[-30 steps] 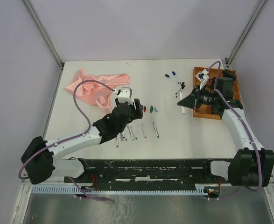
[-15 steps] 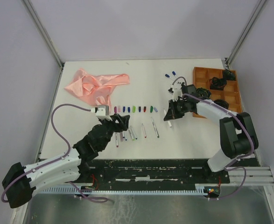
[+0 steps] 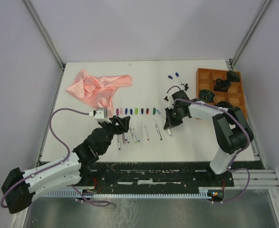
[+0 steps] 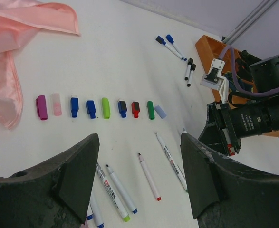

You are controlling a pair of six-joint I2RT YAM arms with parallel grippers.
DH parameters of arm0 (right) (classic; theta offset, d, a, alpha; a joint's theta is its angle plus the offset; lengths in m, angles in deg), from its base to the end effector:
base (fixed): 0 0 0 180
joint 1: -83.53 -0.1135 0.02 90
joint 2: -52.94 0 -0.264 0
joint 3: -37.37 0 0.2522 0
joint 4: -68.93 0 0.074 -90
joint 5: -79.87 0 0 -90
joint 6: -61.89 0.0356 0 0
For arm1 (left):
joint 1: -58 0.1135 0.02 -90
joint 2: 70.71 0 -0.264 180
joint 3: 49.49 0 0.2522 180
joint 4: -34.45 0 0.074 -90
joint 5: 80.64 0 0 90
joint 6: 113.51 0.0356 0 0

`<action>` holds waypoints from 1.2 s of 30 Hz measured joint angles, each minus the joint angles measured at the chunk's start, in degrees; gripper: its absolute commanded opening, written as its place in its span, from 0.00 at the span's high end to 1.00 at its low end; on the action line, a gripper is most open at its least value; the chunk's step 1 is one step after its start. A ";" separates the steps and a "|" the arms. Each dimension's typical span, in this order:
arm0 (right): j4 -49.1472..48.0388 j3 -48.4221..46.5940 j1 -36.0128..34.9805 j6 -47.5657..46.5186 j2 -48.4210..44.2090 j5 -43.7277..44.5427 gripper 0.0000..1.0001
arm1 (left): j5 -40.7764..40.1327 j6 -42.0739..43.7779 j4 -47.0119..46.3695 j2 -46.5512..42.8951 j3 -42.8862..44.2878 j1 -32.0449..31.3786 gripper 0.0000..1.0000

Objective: Open the pen caps
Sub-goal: Place the pen at the center of the board.

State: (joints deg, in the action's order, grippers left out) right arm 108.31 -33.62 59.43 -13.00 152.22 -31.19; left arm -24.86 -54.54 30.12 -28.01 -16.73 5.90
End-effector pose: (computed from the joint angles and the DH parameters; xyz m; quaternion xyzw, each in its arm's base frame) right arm 0.2918 0.1445 0.1553 -0.1109 0.9588 0.2328 0.1192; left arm 0.1247 -0.1276 0.2389 -0.0648 0.7323 -0.2628 0.6249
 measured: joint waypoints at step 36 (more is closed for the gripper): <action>1.86 -3.87 -2.05 7.34 3.93 3.15 0.69 | -0.20 -2.23 0.22 -1.20 -0.02 0.00 0.25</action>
State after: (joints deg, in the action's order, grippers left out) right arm 110.17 -37.49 57.38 -5.65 156.16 -28.04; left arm -25.05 -56.77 30.34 -29.21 -16.75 5.90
